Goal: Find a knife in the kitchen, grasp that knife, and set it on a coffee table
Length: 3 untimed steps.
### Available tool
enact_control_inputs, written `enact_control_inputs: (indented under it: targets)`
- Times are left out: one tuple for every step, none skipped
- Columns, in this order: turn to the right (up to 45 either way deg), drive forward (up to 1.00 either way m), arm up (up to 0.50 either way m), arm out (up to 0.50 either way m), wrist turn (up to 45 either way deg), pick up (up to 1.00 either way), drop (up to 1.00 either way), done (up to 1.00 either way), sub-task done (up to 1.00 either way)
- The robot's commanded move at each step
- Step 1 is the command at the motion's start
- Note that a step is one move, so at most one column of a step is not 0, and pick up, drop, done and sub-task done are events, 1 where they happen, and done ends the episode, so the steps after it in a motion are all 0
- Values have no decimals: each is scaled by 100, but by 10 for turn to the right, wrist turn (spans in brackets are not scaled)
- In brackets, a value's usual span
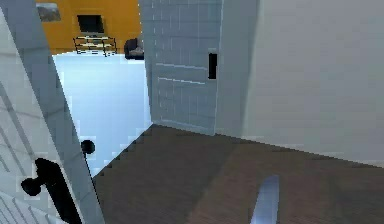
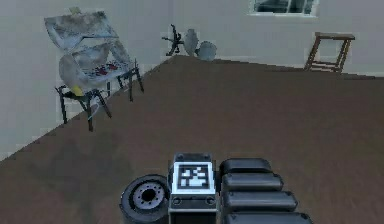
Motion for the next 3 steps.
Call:
enact_control_inputs:
  targets:
    - [0, 100, 0, 0, 0, 0, 0, 0, 0]
    - [-30, 0, 0, 0, 0, 0, 0, 0, 0]
    - [0, 5, 0, 0, 0, 0, 0, 0, 0]
